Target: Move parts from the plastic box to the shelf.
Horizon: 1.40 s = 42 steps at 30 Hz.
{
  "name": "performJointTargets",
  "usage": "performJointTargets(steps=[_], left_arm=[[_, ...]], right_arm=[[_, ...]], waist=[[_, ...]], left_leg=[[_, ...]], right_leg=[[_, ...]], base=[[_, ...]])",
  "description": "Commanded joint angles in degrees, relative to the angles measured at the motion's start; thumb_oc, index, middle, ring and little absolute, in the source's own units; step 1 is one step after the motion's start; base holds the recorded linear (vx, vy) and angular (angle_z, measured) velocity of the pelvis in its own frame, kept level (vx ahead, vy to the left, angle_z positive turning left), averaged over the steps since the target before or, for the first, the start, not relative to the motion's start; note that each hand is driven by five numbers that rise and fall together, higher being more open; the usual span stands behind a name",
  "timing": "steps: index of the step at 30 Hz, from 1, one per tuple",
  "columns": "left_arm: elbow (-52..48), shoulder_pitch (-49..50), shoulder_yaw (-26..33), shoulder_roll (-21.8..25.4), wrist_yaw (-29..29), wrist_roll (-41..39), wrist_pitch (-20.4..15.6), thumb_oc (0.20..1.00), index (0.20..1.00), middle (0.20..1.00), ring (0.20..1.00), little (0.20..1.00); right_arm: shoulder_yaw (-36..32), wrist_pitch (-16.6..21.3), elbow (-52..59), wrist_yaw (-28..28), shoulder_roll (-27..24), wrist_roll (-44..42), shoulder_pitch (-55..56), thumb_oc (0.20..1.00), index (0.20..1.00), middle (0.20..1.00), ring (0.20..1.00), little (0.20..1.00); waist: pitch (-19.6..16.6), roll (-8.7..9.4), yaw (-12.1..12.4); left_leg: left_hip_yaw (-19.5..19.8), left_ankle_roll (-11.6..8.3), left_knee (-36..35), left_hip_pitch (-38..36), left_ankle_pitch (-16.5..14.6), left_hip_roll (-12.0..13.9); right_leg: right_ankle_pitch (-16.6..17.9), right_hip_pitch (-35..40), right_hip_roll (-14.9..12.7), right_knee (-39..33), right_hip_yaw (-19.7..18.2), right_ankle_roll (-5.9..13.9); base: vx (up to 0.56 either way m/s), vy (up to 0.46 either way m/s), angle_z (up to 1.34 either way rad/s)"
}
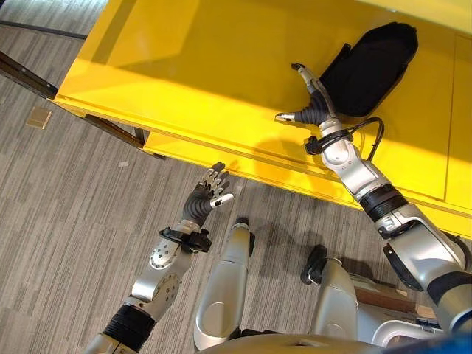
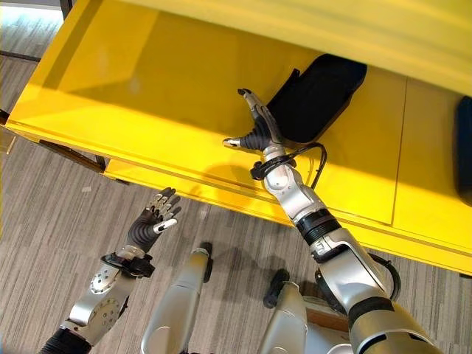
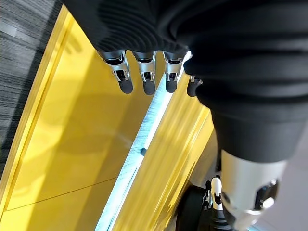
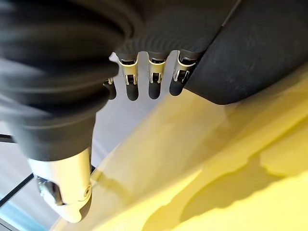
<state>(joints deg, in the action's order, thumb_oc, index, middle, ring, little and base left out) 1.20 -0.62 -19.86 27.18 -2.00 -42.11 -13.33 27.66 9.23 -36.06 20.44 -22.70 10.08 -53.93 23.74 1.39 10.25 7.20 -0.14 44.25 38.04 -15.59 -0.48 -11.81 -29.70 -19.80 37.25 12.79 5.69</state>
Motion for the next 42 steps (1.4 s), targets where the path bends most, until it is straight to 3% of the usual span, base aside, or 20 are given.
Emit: performJointTargets(steps=[1, 3, 6, 7, 12, 13, 16, 17, 18, 19, 20, 21, 22, 27, 28, 36, 42], left_arm=[[-5.69, -0.49, -1.12, -0.04, 0.41, 0.16, -3.78, 1.000, 1.000, 1.000, 1.000, 1.000], [-5.61, -0.48, -1.30, -0.04, 0.42, 0.23, -3.88, 1.000, 1.000, 1.000, 1.000, 1.000], [-5.53, -0.53, -1.16, -0.06, 0.39, 0.43, -4.04, 1.000, 1.000, 1.000, 1.000, 1.000], [-5.55, -0.53, -0.89, -0.09, 0.37, 0.48, -4.11, 1.000, 1.000, 1.000, 1.000, 1.000], [-4.94, 0.02, 0.02, -0.57, 0.14, 0.89, -4.22, 1.000, 1.000, 1.000, 1.000, 1.000], [-4.74, 0.39, 0.58, -0.74, -0.07, 0.92, -4.45, 1.000, 1.000, 1.000, 1.000, 1.000], [-4.61, 1.06, 0.98, -0.84, -0.61, 0.66, -4.36, 1.000, 1.000, 1.000, 1.000, 1.000], [-4.62, 1.09, 0.93, -0.81, -0.62, 0.65, -4.36, 1.000, 1.000, 1.000, 1.000, 1.000], [-4.56, 1.28, 1.10, -0.74, -0.86, 0.66, -4.34, 1.000, 1.000, 1.000, 1.000, 1.000], [-4.53, 1.40, 1.15, -0.73, -0.92, 0.70, -4.37, 1.000, 1.000, 1.000, 1.000, 1.000], [-4.57, 1.34, 1.11, -0.70, -0.94, 0.70, -4.38, 1.000, 1.000, 1.000, 1.000, 1.000], [-4.39, 1.49, 1.25, -0.74, -0.96, 0.66, -4.38, 1.000, 1.000, 1.000, 1.000, 1.000], [-4.43, 1.43, 1.22, -0.72, -0.97, 0.67, -4.39, 1.000, 1.000, 1.000, 1.000, 1.000], [-4.19, 1.66, 1.59, -1.02, -0.88, 0.93, -4.32, 1.000, 1.000, 1.000, 1.000, 1.000], [-4.46, 2.01, 1.76, -1.03, -0.83, 1.01, -4.24, 1.000, 1.000, 1.000, 1.000, 1.000], [-4.79, 2.54, 2.12, -0.76, -0.97, 1.12, -3.99, 1.000, 1.000, 1.000, 1.000, 1.000], [-5.05, 3.05, 2.60, -0.70, -0.76, 1.37, -4.02, 1.000, 1.000, 1.000, 1.000, 1.000]], right_arm=[[-0.24, -0.68, -4.23, 0.33, -1.63, 0.68, -1.41, 1.000, 1.000, 1.000, 1.000, 1.000], [-0.25, -0.95, -6.16, 0.56, -2.00, 1.23, -0.84, 1.000, 1.000, 1.000, 1.000, 1.000], [-0.34, -0.94, -6.72, 0.35, -3.00, 1.60, 0.22, 1.000, 1.000, 1.000, 1.000, 1.000], [-0.50, -0.81, -6.45, 0.22, -3.54, 1.78, 0.88, 1.000, 1.000, 1.000, 1.000, 1.000], [-2.41, -0.28, -3.80, -0.22, -5.81, 2.64, 5.76, 1.000, 1.000, 1.000, 1.000, 1.000], [-3.94, 0.21, -2.26, -0.31, -7.23, 2.61, 8.85, 1.000, 1.000, 1.000, 1.000, 1.000], [-7.78, 1.10, 0.24, -0.24, -8.22, 1.38, 15.05, 1.000, 1.000, 1.000, 1.000, 1.000], [-7.85, 1.08, 0.32, -0.26, -8.24, 1.39, 15.16, 1.000, 1.000, 1.000, 1.000, 1.000], [-8.90, 1.37, 1.07, -0.29, -8.42, 1.10, 16.64, 1.000, 1.000, 1.000, 1.000, 1.000], [-9.34, 1.44, 1.28, -0.30, -8.40, 0.92, 17.35, 1.000, 1.000, 1.000, 1.000, 1.000], [-9.44, 1.42, 1.36, -0.29, -8.43, 0.93, 17.37, 1.000, 1.000, 1.000, 1.000, 1.000], [-10.25, 1.68, 2.02, -0.28, -8.55, 0.47, 18.47, 1.000, 1.000, 1.000, 1.000, 1.000], [-10.35, 1.67, 2.09, -0.27, -8.60, 0.47, 18.48, 1.000, 1.000, 1.000, 1.000, 1.000], [-12.88, 3.09, 8.72, -0.47, -8.75, -1.22, 20.95, 1.000, 1.000, 1.000, 1.000, 1.000], [-14.91, 4.38, 15.55, -0.32, -8.97, -1.61, 22.77, 1.000, 1.000, 1.000, 1.000, 1.000], [-20.92, 8.96, 32.68, 0.11, -9.84, -3.43, 26.83, 1.000, 1.000, 1.000, 1.000, 1.000], [-26.19, 10.54, 38.82, 2.62, -10.15, -4.46, 27.82, 1.000, 1.000, 1.000, 1.000, 1.000]], waist=[[-1.62, -1.98, 1.62], [-1.51, -2.03, 1.36], [-1.45, -1.94, 1.05], [-1.36, -1.94, 0.88], [-1.42, -1.66, 0.17], [-1.64, -1.45, -0.38], [-2.03, -1.33, -1.56], [-2.09, -1.32, -1.52], [-2.11, -1.34, -1.94], [-2.35, -1.28, -2.00], [-2.22, -1.31, -1.96], [-2.51, -1.29, -2.30], [-2.37, -1.33, -2.28], [-2.76, -1.22, -2.93], [-2.96, -1.10, -3.37], [-3.45, -0.78, -4.48], [-4.13, -0.54, -5.06]], left_leg=[[2.62, -2.72, -2.65, 0.78, 4.04, 3.18], [2.64, -2.91, -1.69, 0.32, 1.91, 3.36], [2.56, -2.99, -1.78, 0.56, 2.06, 3.45], [2.50, -2.82, -2.68, 1.12, 4.15, 3.28], [2.55, -2.91, -3.00, 0.90, 4.16, 3.60], [2.58, -3.18, -2.27, 0.42, 2.30, 3.90], [2.56, -3.29, -1.93, 0.47, 2.18, 4.19], [2.56, -3.29, -1.93, 0.49, 2.18, 4.19], [2.51, -3.18, -2.64, 1.04, 4.07, 4.17], [2.48, -3.36, -1.84, 0.51, 2.11, 4.46], [2.42, -3.21, -2.44, 1.10, 3.94, 4.29], [2.40, -3.39, -1.57, 0.64, 2.03, 4.67], [2.35, -3.23, -2.16, 1.24, 3.86, 4.50], [2.20, -3.23, -1.97, 1.45, 3.80, 4.68], [2.20, -3.22, -1.91, 1.66, 3.79, 4.75], [1.97, -3.23, -1.59, 2.02, 3.65, 4.85], [1.97, -3.25, -1.78, 2.26, 3.63, 4.90]], right_leg=[[0.18, -1.88, -0.01, 6.26, -3.01, -0.17], [-1.32, -1.65, 0.11, 6.99, -3.47, 0.38], [-1.26, -1.92, 0.30, 6.86, -3.59, 0.33], [0.46, -2.45, 0.20, 6.04, -3.32, -0.15], [0.38, -2.79, 0.33, 6.20, -3.56, -0.19], [-1.25, -2.46, 0.55, 7.13, -3.99, 0.30], [-1.36, -2.80, 0.67, 7.47, -4.22, 0.35], [-1.36, -2.82, 0.67, 7.47, -4.22, 0.35], [0.27, -3.50, 0.61, 6.78, -4.04, -0.20], [-1.39, -3.10, 0.86, 7.55, -4.43, 0.28], [0.18, -3.62, 0.74, 6.89, -4.17, -0.21], [-1.39, -3.34, 1.01, 7.63, -4.64, 0.29], [0.17, -3.85, 0.88, 6.97, -4.38, -0.19], [0.17, -4.22, 0.97, 7.09, -4.61, -0.10], [0.17, -4.39, 1.01, 7.16, -4.78, -0.05], [-0.11, -5.00, 1.15, 7.57, -5.25, 0.00], [-0.02, -5.12, 1.26, 7.33, -5.34, 0.10]], base=[[0.01, 0.006, 0.04], [0.04, -0.009, 0.01], [-0.03, 0.008, -0.01], [-0.09, 0.027, -0.01], [0.00, -0.001, -0.01], [0.06, -0.031, -0.05], [0.01, -0.019, -0.12], [-0.10, 0.015, -0.03], [0.00, 0.000, 0.00], [-0.10, 0.017, 0.02], [0.08, -0.028, -0.05], [-0.09, 0.015, -0.06], [-0.01, -0.014, -0.03], [-0.02, 0.001, -0.01], [0.00, 0.000, 0.00], [0.00, 0.001, -0.05], [0.00, 0.000, 0.00]])
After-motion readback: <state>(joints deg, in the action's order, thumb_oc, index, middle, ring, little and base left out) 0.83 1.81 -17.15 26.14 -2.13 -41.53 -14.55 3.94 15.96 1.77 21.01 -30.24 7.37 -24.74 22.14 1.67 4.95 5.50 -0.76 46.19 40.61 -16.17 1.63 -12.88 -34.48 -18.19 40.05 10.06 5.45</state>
